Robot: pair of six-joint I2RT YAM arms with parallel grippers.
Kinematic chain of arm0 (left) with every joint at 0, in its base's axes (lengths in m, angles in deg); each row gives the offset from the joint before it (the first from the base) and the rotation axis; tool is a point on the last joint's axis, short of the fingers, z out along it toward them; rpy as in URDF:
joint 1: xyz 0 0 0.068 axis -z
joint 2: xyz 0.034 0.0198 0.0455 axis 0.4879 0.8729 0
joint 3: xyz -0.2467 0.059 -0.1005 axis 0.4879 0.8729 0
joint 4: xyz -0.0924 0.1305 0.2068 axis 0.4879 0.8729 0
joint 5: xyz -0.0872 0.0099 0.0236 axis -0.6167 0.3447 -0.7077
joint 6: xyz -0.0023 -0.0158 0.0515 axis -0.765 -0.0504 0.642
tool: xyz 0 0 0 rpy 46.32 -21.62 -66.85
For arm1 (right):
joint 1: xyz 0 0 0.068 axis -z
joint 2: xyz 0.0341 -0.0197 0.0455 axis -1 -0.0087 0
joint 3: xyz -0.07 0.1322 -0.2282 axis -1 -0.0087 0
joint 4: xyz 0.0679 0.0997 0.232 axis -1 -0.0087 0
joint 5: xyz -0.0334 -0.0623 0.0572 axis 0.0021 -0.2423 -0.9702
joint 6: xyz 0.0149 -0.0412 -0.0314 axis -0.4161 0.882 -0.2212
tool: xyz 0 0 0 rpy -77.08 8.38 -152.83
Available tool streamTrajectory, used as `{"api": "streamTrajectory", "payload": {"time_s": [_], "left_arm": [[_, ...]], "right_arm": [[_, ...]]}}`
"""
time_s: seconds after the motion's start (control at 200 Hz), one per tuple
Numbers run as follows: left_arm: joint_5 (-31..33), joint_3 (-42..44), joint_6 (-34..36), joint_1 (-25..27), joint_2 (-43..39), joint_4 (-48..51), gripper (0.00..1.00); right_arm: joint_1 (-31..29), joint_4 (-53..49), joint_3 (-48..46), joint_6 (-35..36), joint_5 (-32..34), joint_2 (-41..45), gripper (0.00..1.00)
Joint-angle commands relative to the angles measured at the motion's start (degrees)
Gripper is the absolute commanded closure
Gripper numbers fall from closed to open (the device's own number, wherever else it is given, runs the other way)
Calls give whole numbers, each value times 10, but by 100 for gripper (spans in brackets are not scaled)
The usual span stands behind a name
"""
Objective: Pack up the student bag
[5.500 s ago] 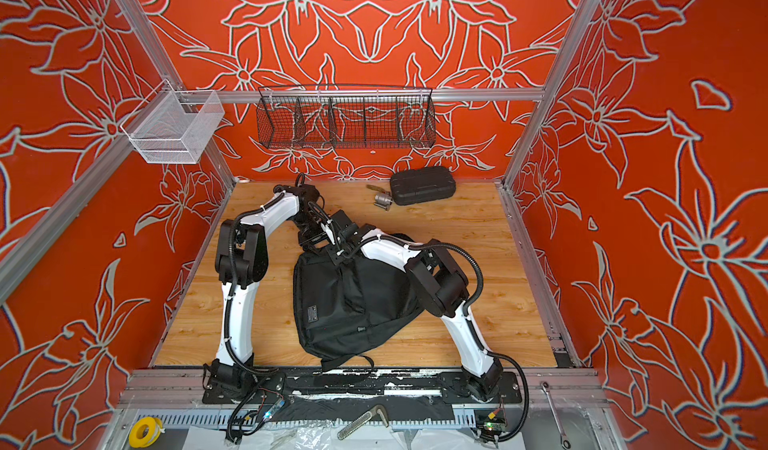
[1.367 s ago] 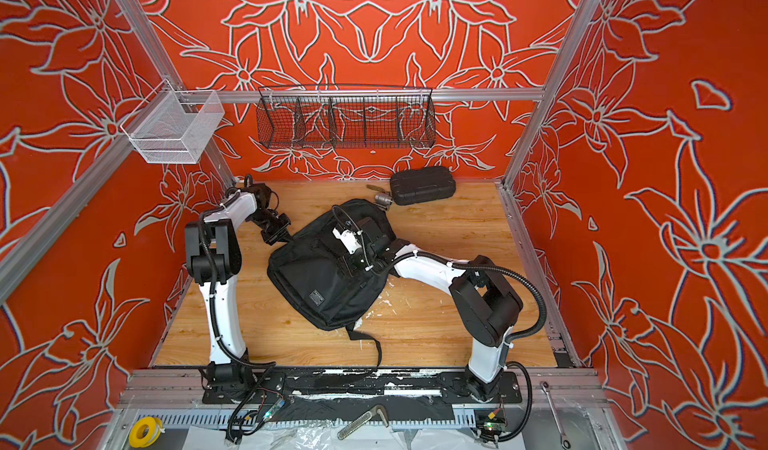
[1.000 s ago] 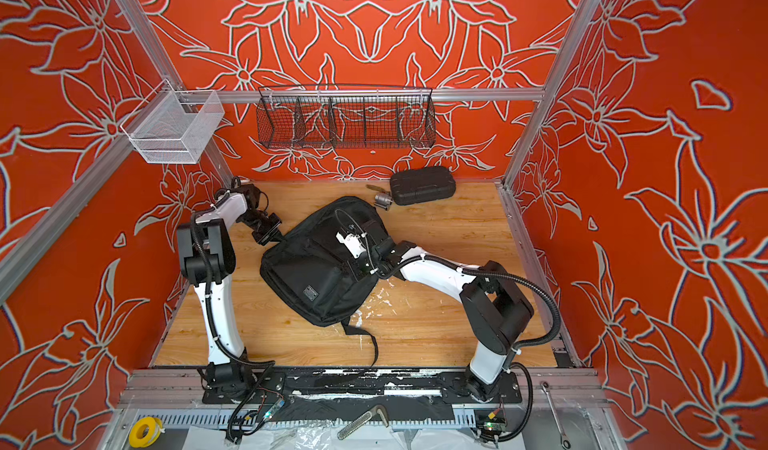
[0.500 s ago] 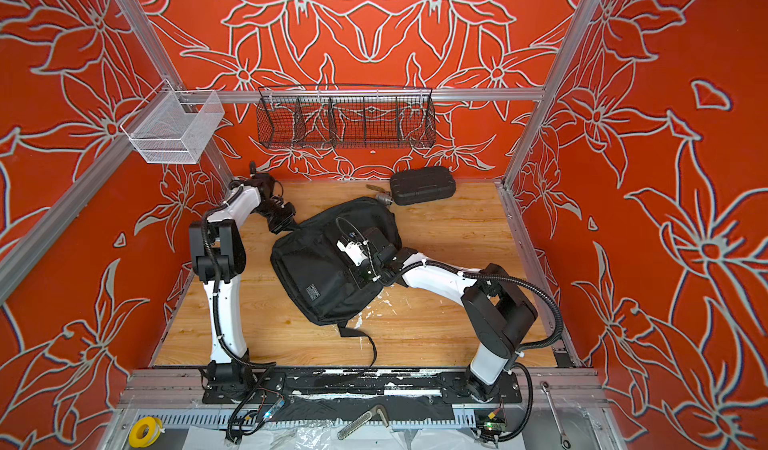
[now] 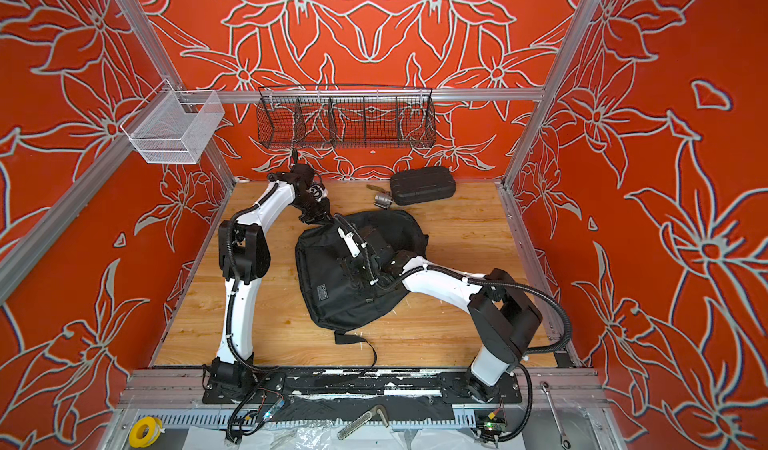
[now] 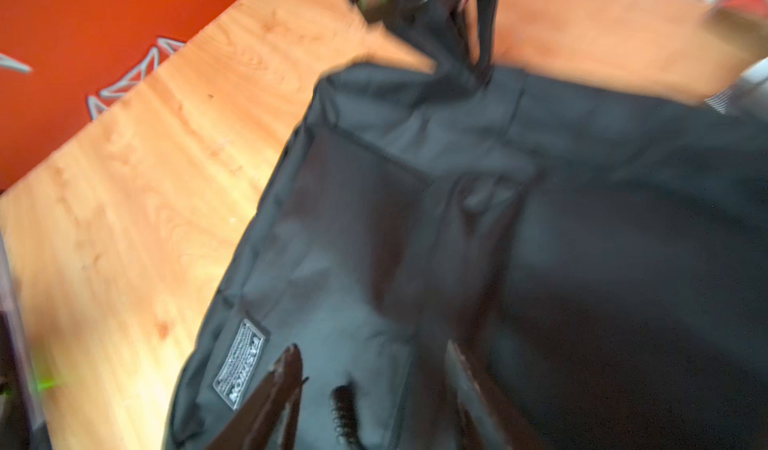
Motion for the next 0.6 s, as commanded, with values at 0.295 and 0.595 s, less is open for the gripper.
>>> {"api": "streamTrajectory", "payload": {"time_s": [0.295, 0.595], "left_arm": [[83, 160, -30, 14, -242, -141, 51], [365, 618, -38, 14, -561, -370, 32]], "right_arm": [[70, 27, -88, 47, 206, 171, 3], [238, 30, -234, 115, 314, 335, 3]]}}
